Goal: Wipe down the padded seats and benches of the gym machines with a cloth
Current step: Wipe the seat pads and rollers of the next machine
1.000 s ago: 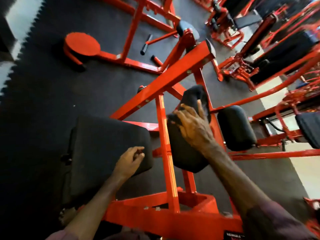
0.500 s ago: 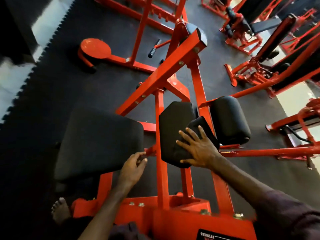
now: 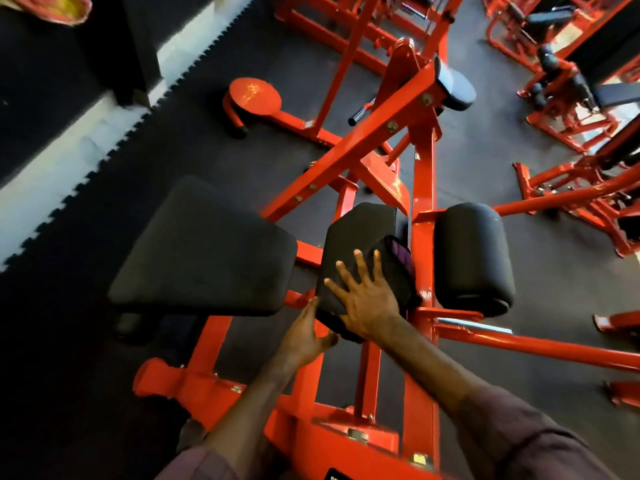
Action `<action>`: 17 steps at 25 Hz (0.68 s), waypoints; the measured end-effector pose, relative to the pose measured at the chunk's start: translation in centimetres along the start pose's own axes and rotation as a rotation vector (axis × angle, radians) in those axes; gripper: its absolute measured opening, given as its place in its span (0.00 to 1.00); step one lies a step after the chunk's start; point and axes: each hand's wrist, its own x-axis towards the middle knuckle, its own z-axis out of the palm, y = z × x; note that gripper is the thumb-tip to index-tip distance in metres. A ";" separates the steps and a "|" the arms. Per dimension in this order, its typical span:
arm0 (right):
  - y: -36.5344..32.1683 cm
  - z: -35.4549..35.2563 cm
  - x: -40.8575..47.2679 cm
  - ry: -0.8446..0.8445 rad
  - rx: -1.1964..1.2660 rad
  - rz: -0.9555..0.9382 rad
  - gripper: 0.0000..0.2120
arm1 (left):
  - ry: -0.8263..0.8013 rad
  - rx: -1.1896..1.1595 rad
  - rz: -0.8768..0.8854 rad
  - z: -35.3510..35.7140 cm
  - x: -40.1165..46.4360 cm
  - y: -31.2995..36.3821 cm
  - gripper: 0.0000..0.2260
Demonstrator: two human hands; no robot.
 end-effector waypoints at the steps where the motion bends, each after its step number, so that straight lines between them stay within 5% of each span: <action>1: -0.7 0.0 0.0 -0.023 0.000 -0.035 0.36 | 0.015 -0.021 -0.005 0.3 0.3 -0.1 0.53; 5: 1.1 2.5 -4.4 0.072 0.014 -0.241 0.39 | 0.092 -0.019 0.015 2.0 1.6 -2.1 0.53; 9: -0.5 1.2 -1.1 0.069 0.069 -0.028 0.41 | 0.112 -0.023 -0.001 2.1 1.8 -3.0 0.50; 12: -1.9 1.8 -1.3 0.048 0.043 -0.146 0.42 | 0.103 -0.017 0.087 1.9 1.4 -3.0 0.32; 14: 0.2 3.2 -3.7 0.122 0.032 -0.224 0.41 | 0.086 0.022 0.050 1.2 1.2 -2.1 0.43; 17: 1.7 2.8 -3.0 0.216 0.116 0.017 0.39 | 0.069 -0.042 -0.036 0.9 1.2 -0.9 0.54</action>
